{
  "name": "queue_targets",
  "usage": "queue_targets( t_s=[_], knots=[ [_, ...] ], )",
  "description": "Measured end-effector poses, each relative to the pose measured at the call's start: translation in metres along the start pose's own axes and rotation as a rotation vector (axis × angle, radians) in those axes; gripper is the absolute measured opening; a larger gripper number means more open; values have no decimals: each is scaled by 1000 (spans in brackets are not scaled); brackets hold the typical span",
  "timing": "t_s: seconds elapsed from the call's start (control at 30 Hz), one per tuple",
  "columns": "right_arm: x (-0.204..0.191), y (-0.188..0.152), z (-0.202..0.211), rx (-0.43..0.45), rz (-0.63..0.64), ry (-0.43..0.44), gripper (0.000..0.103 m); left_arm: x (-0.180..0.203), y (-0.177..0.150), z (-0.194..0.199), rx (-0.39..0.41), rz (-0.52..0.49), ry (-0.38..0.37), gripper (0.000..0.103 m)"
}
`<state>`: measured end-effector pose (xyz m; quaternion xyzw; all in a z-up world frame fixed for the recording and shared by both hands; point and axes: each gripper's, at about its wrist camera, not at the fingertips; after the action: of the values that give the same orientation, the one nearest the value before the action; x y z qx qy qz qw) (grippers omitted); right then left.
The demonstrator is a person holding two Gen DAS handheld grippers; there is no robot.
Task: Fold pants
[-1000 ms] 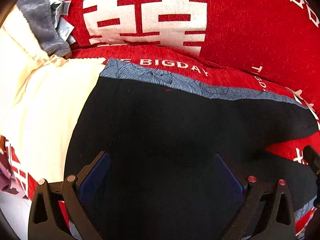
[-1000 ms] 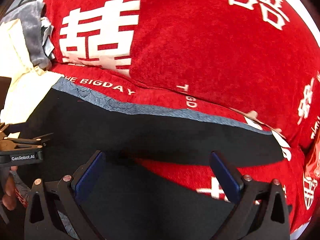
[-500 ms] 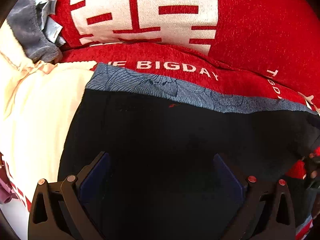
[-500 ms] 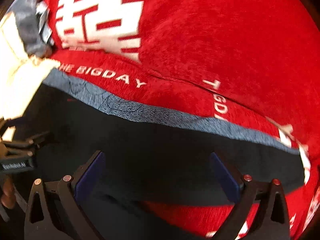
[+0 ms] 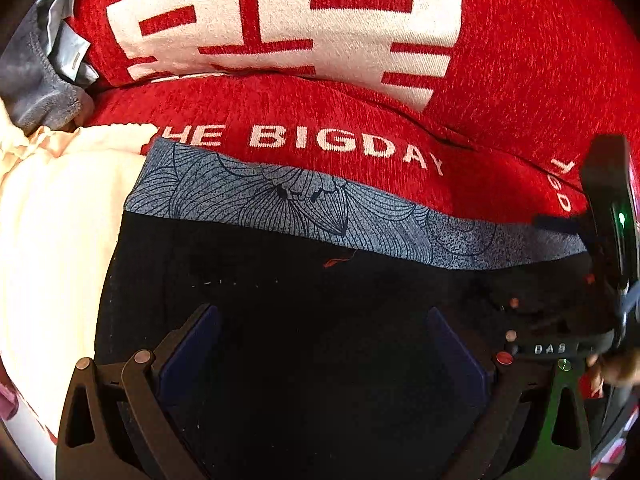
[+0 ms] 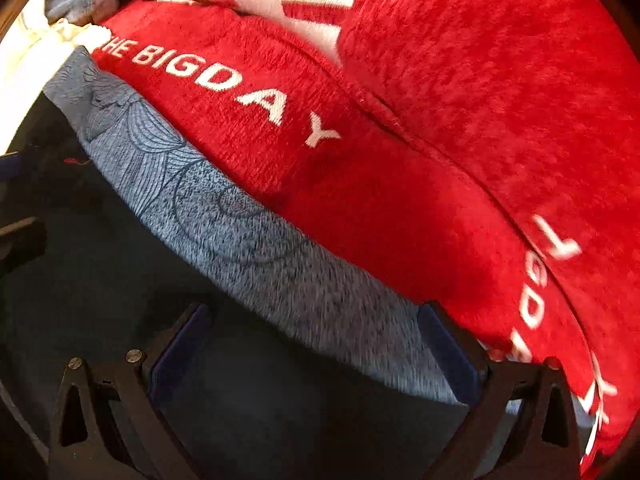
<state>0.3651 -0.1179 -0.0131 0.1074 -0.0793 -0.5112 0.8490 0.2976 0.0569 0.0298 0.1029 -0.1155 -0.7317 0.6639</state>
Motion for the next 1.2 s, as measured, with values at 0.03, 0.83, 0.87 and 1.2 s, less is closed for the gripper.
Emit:
queue_targets(
  t_s=[0.03, 0.83, 0.87, 1.2],
  knots=[
    [-1, 2, -3, -7, 12, 4, 103, 1, -1, -1, 0, -3, 2, 103],
    [-47, -81, 103, 334, 65, 62, 14, -9, 40, 3, -33, 281, -232, 103],
    [-51, -86, 103, 343, 69, 52, 14, -7, 42, 2, -49, 273, -220, 103],
    [-58, -111, 116, 378, 25, 22, 10, 6, 31, -4, -128, 155, -31, 41]
  ],
)
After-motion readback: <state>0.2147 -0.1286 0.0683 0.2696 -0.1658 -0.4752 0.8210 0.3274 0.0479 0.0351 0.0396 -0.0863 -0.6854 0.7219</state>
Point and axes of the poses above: each gripper's, at about its wrist camera, not at the fingertips, and z roughly against the way its jaws point, x to its right, y to its top, and after that the axes turned 11 degrees about -z, right-handed
